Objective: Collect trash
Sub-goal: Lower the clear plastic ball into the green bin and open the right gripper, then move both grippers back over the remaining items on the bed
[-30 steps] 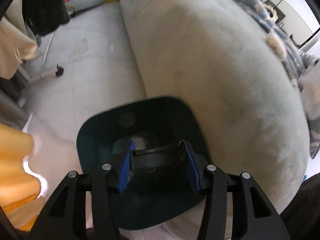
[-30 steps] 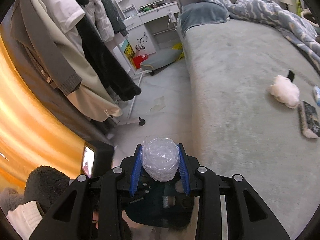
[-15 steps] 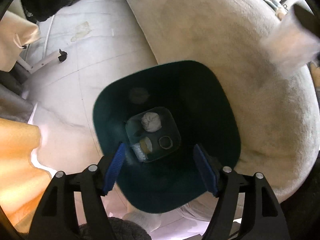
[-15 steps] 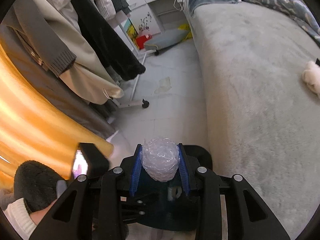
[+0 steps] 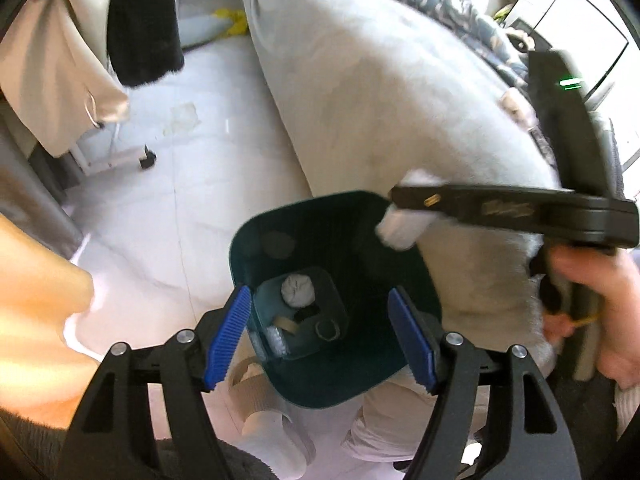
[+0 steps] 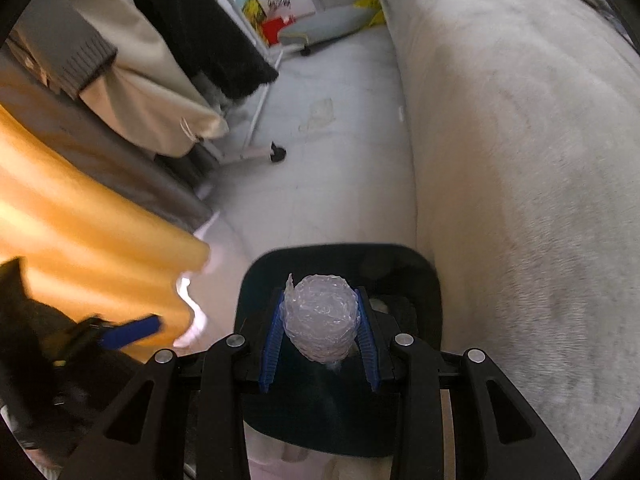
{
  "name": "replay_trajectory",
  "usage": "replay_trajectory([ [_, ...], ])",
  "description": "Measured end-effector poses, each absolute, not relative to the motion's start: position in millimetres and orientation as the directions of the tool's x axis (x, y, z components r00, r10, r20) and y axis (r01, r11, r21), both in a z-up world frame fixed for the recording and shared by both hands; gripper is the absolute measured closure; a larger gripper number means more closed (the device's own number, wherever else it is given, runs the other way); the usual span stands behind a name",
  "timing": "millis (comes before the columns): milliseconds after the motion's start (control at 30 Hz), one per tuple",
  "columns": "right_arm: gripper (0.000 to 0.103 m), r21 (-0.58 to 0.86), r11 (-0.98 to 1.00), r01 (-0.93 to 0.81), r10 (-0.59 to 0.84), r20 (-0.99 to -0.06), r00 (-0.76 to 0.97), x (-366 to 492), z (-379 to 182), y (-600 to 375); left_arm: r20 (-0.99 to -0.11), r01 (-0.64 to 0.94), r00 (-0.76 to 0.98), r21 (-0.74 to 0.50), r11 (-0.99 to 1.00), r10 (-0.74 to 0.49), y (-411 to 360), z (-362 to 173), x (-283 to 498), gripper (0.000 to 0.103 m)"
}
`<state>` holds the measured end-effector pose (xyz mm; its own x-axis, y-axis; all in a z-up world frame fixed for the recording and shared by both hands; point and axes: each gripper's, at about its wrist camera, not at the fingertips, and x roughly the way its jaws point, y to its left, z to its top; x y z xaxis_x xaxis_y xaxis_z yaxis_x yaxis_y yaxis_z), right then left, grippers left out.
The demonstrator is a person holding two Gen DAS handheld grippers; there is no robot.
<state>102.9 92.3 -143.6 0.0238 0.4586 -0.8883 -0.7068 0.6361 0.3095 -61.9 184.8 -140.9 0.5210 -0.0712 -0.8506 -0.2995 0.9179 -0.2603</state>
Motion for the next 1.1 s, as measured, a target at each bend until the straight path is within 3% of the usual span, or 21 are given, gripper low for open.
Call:
replay_trajectory([
  [567,0.068,0.216,0.611,-0.762,0.294,-0.955,-0.035,92,-194,108,-0.689,-0.335,0.724,-0.314,0.888,0.03,191,-75,-121,0.039],
  [633,0.063,0.213,0.608,-0.765,0.294,-0.955,-0.033,90,-192,109,-0.674,-0.337,0.738,-0.317,0.886,0.04,190,-70,-123,0.041],
  [700,0.038,0.212,0.611,-0.763,0.307,-0.951,-0.018,89,-189,110,-0.66,-0.334,0.749,-0.315,0.888,0.048,189,-66,-124,0.042],
  [733,0.033,0.211,0.613,-0.762,0.312,-0.95,-0.012,90,-186,109,-0.658,-0.334,0.751,-0.312,0.89,0.051,188,-64,-124,0.042],
  [1100,0.022,0.238,0.557,-0.796,0.452,-0.891,0.051,77,-126,88,-0.624,-0.314,0.779,-0.301,0.9,0.062,179,-52,-120,0.043],
])
